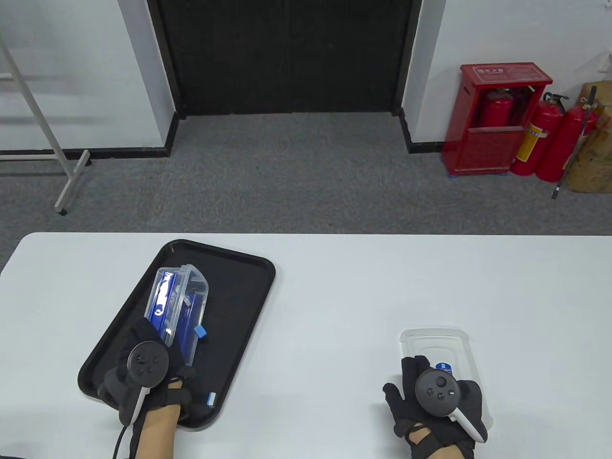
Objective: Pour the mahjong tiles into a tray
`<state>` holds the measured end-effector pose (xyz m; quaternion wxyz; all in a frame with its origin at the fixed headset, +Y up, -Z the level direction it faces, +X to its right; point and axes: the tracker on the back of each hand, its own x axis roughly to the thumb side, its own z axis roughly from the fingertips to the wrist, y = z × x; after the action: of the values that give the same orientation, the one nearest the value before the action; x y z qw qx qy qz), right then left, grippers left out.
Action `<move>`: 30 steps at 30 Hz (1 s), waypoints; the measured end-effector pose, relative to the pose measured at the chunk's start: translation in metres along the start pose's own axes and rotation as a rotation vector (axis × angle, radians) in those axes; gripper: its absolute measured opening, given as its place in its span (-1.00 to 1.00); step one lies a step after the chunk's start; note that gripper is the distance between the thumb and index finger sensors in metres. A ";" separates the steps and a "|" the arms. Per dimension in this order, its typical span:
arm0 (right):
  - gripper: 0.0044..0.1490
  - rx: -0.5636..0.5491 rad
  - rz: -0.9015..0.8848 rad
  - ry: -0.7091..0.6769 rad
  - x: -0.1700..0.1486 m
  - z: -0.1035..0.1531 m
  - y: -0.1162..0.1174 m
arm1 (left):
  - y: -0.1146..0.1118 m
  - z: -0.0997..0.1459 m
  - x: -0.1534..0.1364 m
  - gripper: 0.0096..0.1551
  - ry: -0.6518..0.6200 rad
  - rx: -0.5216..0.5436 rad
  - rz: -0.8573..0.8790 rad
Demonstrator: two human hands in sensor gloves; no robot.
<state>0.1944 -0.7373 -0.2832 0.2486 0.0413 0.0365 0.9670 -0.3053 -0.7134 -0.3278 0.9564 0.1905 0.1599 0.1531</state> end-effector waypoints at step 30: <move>0.00 0.003 -0.003 0.002 -0.002 0.000 0.000 | 0.003 0.001 0.009 -0.09 -0.097 0.029 -0.187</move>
<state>0.1959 -0.7386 -0.2837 0.2498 0.0406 0.0383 0.9667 -0.2971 -0.7077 -0.3279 0.9703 0.1959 0.1326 0.0512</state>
